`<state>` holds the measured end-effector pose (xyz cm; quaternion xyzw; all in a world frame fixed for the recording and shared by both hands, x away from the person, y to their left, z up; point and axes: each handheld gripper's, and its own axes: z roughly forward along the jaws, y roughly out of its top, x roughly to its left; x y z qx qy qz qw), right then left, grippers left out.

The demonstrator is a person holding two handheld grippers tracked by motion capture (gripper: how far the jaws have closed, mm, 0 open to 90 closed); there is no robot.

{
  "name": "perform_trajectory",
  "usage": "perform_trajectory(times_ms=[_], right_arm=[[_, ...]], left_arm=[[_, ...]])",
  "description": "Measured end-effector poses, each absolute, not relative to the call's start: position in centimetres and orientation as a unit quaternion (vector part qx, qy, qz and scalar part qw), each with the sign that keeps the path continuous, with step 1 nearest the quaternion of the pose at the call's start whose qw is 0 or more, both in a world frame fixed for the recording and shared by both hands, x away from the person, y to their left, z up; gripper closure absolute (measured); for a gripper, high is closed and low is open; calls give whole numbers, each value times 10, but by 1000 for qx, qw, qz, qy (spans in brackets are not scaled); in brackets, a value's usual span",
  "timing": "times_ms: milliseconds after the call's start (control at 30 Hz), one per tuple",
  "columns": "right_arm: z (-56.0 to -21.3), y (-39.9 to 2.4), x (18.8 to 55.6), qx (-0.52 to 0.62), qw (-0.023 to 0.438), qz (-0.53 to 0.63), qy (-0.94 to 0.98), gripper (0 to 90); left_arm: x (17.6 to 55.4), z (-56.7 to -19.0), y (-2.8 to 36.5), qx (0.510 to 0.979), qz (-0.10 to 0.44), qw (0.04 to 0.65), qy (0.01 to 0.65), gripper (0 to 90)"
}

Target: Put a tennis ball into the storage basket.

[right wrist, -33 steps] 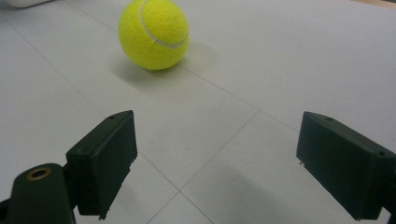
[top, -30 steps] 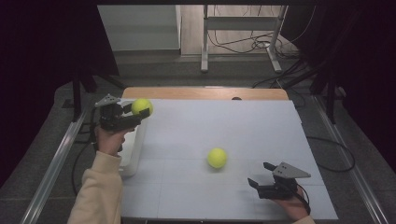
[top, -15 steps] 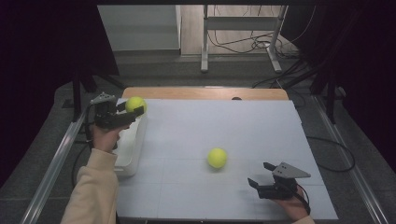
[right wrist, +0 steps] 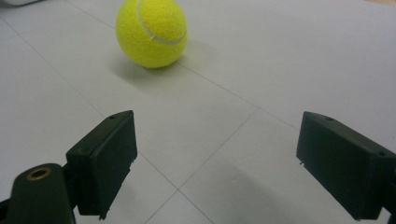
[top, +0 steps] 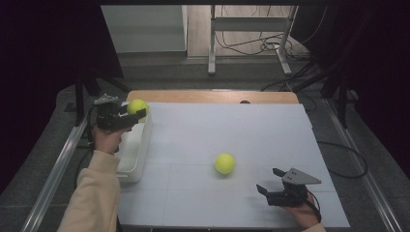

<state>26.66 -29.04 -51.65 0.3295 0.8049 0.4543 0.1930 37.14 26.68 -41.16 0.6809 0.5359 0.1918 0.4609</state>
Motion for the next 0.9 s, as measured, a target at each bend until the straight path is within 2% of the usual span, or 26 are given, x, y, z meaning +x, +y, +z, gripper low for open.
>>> perform_trajectory(times_ms=[900], right_arm=[[-517, -290, 267, 330, 193, 452, 806, 130]], left_arm=[[394, -427, 278, 694, 186, 398, 570, 261]])
